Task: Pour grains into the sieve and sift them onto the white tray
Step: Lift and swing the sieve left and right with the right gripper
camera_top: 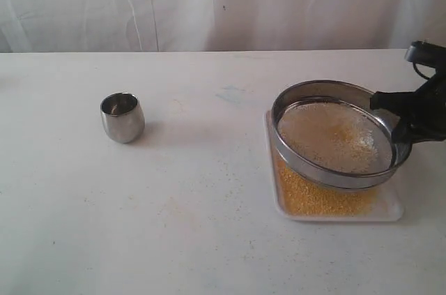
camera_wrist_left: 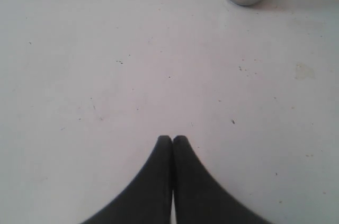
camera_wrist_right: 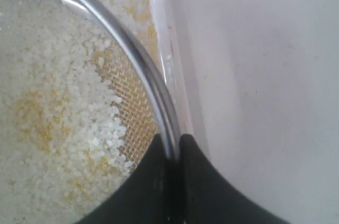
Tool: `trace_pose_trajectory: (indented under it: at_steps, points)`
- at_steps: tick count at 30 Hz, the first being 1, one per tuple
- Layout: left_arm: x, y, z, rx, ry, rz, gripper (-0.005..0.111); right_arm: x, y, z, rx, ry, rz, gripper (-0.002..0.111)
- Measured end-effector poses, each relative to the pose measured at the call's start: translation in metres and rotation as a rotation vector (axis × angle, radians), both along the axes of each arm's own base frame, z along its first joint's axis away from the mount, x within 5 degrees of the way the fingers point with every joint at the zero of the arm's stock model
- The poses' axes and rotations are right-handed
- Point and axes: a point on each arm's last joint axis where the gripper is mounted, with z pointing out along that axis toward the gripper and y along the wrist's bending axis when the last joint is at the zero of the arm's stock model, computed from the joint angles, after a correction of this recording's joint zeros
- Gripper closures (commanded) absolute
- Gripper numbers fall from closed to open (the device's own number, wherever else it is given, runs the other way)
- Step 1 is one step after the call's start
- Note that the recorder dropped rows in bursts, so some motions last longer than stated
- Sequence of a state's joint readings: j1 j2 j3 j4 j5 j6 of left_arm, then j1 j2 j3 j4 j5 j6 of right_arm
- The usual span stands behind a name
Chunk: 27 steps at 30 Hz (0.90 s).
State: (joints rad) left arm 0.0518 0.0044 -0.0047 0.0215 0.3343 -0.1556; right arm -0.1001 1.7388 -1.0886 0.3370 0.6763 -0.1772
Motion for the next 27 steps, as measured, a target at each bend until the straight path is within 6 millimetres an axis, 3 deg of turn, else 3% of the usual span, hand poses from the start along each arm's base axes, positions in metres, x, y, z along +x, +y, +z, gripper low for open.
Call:
trace_pose_trajectory:
  at_steps: [3,7,11,14,17,21,27]
  points:
    - [0.000,0.000,0.000,0.000,0.000,0.000,0.107,-0.012,0.003,-0.003,0.015,0.094,0.067,0.108]
    - [0.000,0.000,0.000,0.000,0.000,0.000,0.107,0.001,0.000,-0.003,-0.020,-0.021,0.023,0.108]
    - [0.000,0.000,0.000,0.000,0.000,0.000,0.107,-0.010,0.004,-0.007,-0.008,0.046,0.062,0.108]
    - [0.000,0.000,0.000,0.000,0.000,0.000,0.107,0.009,-0.006,0.002,-0.030,-0.075,-0.010,0.108]
    - [0.000,0.000,0.000,0.000,0.000,0.000,0.107,-0.002,-0.001,-0.004,0.001,0.047,0.034,0.108]
    - [0.000,0.000,0.000,0.000,0.000,0.000,0.107,0.017,-0.007,0.006,-0.034,-0.117,-0.033,0.108]
    - [0.000,0.000,0.000,0.000,0.000,0.000,0.107,0.015,-0.005,0.008,-0.012,-0.049,-0.001,0.108]
